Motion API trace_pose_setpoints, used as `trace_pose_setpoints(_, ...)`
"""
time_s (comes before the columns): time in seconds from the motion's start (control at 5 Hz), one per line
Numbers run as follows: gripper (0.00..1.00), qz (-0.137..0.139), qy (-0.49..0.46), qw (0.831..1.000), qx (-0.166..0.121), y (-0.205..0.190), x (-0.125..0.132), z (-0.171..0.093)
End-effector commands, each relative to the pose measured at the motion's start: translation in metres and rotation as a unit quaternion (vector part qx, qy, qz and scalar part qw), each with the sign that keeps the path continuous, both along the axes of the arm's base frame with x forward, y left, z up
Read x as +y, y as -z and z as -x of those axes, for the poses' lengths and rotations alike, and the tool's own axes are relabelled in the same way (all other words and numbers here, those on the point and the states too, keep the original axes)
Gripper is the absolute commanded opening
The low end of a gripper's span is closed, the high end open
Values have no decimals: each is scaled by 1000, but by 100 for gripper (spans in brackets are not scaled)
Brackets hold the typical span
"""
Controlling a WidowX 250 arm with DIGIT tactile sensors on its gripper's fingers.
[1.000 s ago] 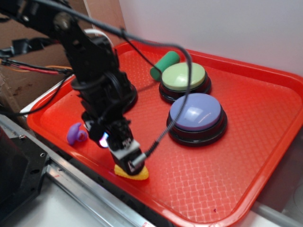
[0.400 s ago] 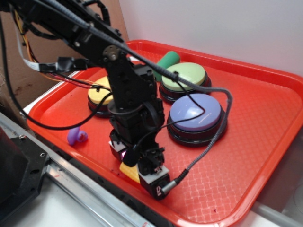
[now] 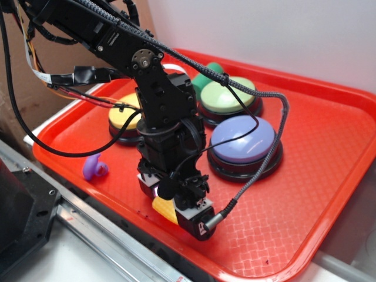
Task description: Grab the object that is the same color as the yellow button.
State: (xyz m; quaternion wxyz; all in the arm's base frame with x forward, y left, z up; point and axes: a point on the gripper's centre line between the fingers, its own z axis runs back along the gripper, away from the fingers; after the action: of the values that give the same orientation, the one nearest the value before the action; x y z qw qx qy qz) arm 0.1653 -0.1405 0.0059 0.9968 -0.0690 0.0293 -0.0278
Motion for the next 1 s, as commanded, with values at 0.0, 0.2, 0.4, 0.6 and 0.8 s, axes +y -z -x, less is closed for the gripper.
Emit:
trace_pose_setpoints(0.0, 0, 9, -34, 999, -16, -44, 31, -7)
trace_pose_setpoints(0.2, 0, -19, -64, 997, -26, -80, 54, -10)
trace_pose_setpoints(0.4, 0, -29, -94, 994, -47, -116, 79, -15)
trace_pose_setpoints(0.6, 0, -29, -106, 992, -61, -136, 90, -22)
trace_pose_setpoints(0.8, 0, -43, -120, 989, -74, -151, 93, -29)
